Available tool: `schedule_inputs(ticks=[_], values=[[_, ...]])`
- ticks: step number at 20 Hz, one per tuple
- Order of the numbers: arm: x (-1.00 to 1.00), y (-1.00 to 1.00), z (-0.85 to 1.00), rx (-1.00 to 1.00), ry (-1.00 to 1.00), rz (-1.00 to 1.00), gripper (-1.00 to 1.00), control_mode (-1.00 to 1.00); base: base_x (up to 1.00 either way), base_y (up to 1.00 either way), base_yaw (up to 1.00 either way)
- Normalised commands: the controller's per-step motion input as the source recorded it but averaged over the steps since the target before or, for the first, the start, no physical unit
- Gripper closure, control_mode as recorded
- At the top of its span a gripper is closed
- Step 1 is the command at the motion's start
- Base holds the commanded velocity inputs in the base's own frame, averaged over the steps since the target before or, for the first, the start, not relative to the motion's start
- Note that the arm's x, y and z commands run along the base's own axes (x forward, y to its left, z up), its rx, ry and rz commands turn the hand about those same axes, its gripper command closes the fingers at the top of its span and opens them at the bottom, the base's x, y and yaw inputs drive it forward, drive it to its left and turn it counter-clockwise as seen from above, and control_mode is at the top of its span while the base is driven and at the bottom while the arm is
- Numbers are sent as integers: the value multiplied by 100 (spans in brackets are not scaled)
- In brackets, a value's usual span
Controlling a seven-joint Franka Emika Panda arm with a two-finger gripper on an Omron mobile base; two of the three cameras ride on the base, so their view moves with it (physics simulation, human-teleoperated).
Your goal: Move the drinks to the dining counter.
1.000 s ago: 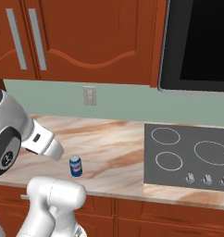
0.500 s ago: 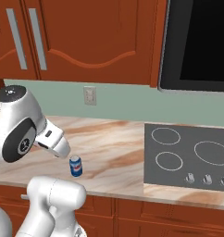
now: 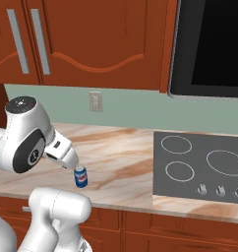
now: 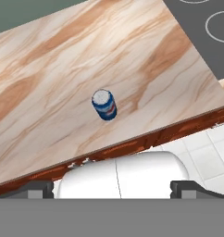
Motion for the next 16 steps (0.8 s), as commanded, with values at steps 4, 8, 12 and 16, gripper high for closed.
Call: schedule_inputs(ticks=[4,8,12,16], values=[[0,0,-20,0,-1,0,-100,-100,0,0,0],[0,0,-16,0,0,0,-100,-100,0,0,0],[13,0,-14,0,0,0,-100,-100,0,0,0],[29,0,-8,0,0,0,-100,-100,0,0,0]])
